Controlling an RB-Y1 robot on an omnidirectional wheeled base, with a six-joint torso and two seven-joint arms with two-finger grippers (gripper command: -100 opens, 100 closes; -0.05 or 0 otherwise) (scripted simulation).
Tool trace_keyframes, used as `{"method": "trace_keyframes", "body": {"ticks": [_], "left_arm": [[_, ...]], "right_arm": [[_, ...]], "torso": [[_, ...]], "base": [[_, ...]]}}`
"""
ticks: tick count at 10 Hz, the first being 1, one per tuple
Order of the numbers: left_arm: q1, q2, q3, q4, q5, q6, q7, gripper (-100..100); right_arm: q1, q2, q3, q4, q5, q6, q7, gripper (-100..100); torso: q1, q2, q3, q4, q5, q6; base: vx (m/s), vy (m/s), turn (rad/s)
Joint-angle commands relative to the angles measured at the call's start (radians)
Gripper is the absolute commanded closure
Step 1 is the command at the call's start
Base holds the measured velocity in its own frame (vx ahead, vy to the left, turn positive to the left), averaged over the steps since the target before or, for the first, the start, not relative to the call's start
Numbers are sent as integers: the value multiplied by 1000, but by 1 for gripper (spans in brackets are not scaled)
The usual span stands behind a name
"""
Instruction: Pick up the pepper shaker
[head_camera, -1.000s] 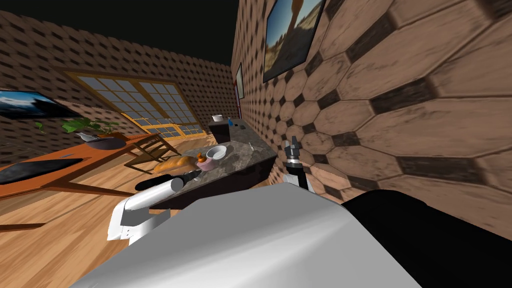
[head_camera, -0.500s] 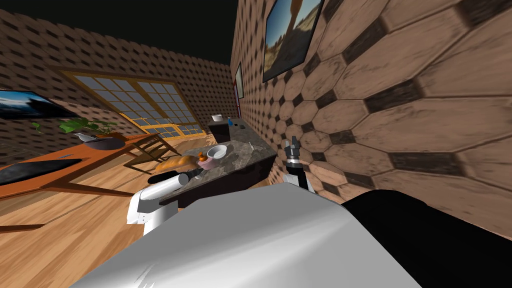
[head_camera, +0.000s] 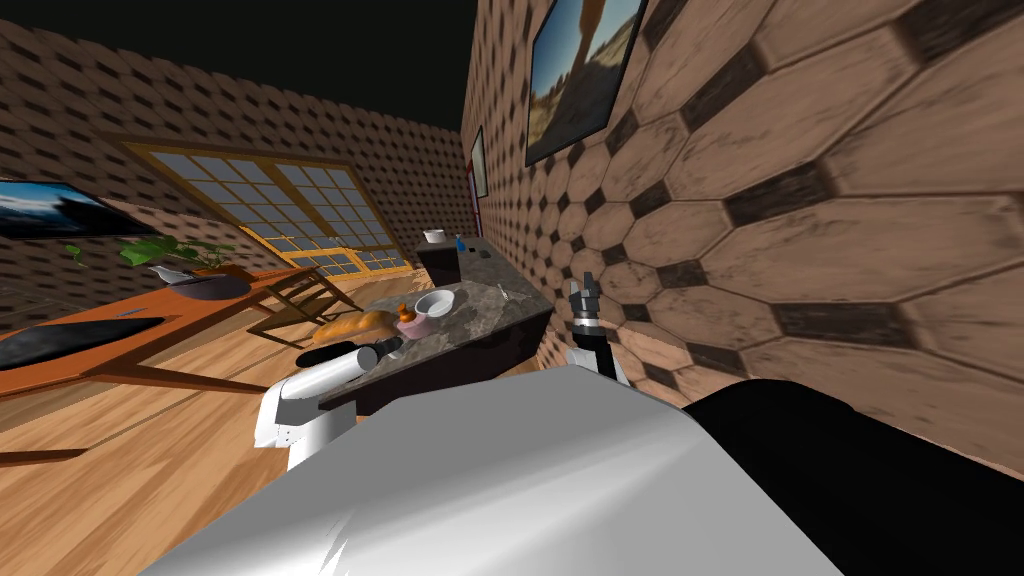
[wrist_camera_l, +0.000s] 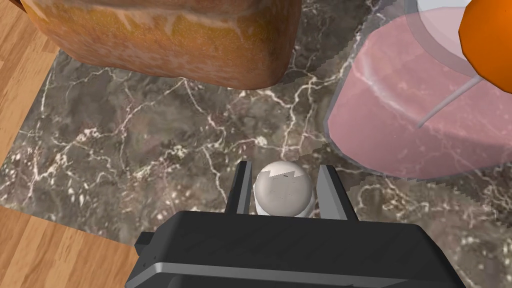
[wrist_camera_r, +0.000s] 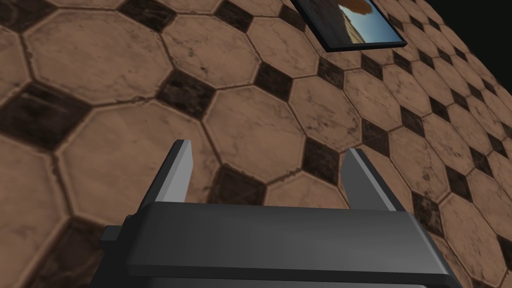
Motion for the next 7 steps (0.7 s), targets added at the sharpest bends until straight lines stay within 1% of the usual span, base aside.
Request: {"method": "trace_keyframes", "body": {"ticks": [1,2,3,5,6,7], "left_arm": [[0,0,0,0,0,0,0,100],[0,0,0,0,0,0,0,0],[24,0,1,-31,14,11,0,100],[67,3,4,-87,41,33,2,100],[77,3,5,-101,48,38,2,100],[98,4,6,-129,61,49,3,100]], "right_arm": [[0,0,0,0,0,0,0,0],[0,0,0,0,0,0,0,0],[0,0,0,0,0,0,0,0],[0,0,0,0,0,0,0,0],[0,0,0,0,0,0,0,0],[0,0,0,0,0,0,0,0]], "torso": [[0,0,0,0,0,0],[0,0,0,0,0,0],[0,0,0,0,0,0],[-2,-1,0,0,-1,-1],[-2,-1,-1,0,0,0],[-2,-2,-1,0,-1,0]], "base": [[0,0,0],[0,0,0],[19,-15,15],[39,-21,27],[36,-21,15],[35,-19,13]]}}
